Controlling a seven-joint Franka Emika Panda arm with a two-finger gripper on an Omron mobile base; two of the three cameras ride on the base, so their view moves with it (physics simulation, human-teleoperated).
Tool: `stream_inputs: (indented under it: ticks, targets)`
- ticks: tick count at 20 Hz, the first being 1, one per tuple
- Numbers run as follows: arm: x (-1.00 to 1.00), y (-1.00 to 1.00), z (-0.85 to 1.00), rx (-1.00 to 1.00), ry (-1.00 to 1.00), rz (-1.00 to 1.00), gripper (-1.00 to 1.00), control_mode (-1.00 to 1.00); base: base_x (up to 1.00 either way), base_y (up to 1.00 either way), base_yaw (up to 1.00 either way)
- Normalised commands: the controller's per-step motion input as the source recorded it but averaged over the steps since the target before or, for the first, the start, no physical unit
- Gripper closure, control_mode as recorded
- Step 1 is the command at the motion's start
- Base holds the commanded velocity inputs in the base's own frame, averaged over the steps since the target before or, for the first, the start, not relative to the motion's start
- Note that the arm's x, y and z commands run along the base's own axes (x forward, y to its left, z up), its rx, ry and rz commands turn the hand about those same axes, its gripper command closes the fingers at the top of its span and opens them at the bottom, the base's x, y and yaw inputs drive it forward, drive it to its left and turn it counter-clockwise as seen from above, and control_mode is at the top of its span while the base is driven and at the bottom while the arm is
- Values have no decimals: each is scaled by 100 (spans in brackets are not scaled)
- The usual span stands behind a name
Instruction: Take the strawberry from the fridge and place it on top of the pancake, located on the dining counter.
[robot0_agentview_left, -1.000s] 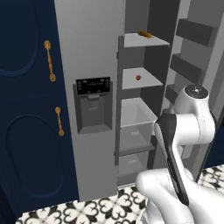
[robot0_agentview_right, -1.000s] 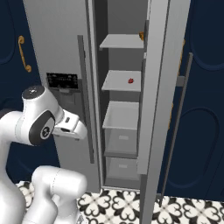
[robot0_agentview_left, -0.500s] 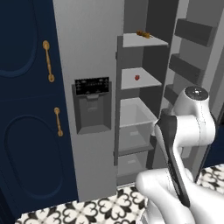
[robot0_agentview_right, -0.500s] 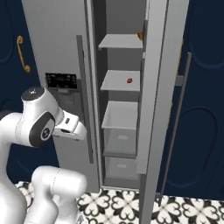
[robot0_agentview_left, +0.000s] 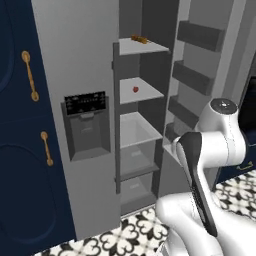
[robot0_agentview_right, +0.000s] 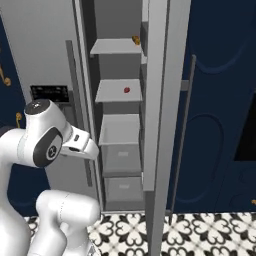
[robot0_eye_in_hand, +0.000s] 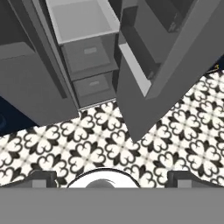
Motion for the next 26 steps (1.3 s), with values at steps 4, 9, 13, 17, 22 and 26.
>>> stream_inputs:
  ticks: [4, 9, 13, 17, 22, 26]
  targets:
    - [0, 0, 0, 0, 0, 0, -100, 100, 74, 0, 0]
    - [0, 0, 0, 0, 0, 0, -100, 100, 66, 0, 0]
    - [0, 0, 0, 0, 0, 0, -100, 100, 54, -3, 5]
    - [0, 0, 0, 0, 0, 0, -100, 100, 21, -14, 28]
    - [0, 0, 0, 0, 0, 0, -100, 100, 21, -50, 32]
    - [0, 0, 0, 0, 0, 0, -100, 100, 15, -45, 6]
